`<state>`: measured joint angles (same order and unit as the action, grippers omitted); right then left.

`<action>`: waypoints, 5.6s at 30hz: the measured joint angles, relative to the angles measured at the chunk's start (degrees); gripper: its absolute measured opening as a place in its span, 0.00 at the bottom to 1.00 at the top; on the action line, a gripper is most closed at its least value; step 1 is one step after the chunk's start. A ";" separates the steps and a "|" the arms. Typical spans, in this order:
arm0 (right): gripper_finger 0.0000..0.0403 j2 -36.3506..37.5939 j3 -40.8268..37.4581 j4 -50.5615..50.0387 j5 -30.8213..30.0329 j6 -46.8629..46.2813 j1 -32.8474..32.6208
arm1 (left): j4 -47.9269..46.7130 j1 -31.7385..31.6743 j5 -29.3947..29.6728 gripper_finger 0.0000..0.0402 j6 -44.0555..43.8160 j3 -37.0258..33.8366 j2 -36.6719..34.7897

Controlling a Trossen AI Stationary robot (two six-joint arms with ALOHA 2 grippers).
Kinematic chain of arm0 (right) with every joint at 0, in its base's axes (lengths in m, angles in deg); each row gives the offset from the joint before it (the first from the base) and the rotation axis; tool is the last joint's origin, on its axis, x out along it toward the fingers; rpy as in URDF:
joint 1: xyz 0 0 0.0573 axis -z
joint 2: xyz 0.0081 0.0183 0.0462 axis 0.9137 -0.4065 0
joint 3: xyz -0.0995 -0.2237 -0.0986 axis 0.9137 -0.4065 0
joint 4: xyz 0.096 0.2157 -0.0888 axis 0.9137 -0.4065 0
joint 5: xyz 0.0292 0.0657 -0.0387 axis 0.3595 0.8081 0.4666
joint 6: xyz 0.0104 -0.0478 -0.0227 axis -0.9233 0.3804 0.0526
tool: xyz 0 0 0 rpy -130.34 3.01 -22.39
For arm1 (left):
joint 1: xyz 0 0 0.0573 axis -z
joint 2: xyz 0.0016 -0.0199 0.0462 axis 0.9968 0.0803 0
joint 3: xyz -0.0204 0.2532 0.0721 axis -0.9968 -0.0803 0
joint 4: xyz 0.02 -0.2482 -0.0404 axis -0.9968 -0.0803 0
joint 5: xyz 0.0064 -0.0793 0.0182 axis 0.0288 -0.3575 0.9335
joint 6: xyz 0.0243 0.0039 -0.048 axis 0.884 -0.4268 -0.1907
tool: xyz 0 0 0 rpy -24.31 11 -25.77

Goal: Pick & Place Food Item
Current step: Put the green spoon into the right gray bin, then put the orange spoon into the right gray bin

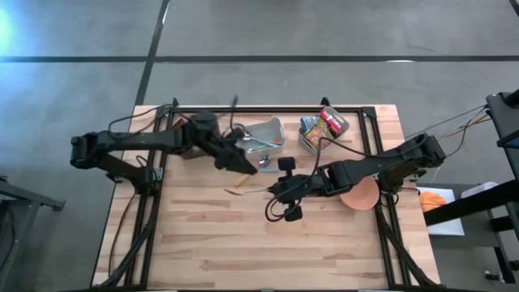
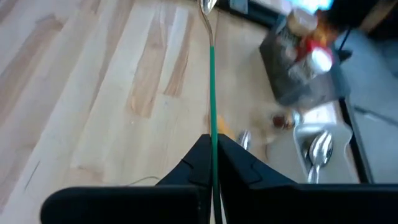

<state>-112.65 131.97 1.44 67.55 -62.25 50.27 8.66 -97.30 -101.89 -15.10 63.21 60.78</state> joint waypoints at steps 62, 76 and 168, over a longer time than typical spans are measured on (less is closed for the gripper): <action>0.02 -23.63 12.28 -10.65 20.62 -0.46 38.49 | -7.92 -0.63 9.97 0.63 3.64 0.60 -16.92; 0.02 -24.63 11.95 -11.44 20.88 -1.54 38.04 | -7.91 -0.58 9.97 0.63 3.62 0.60 -16.92; 0.57 -24.18 11.21 -11.37 26.57 0.53 37.75 | -7.90 -0.59 9.97 0.63 3.40 0.60 -16.92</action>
<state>-136.84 143.18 -9.93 94.11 -61.73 88.02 0.76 -97.89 -91.92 -11.70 63.82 43.86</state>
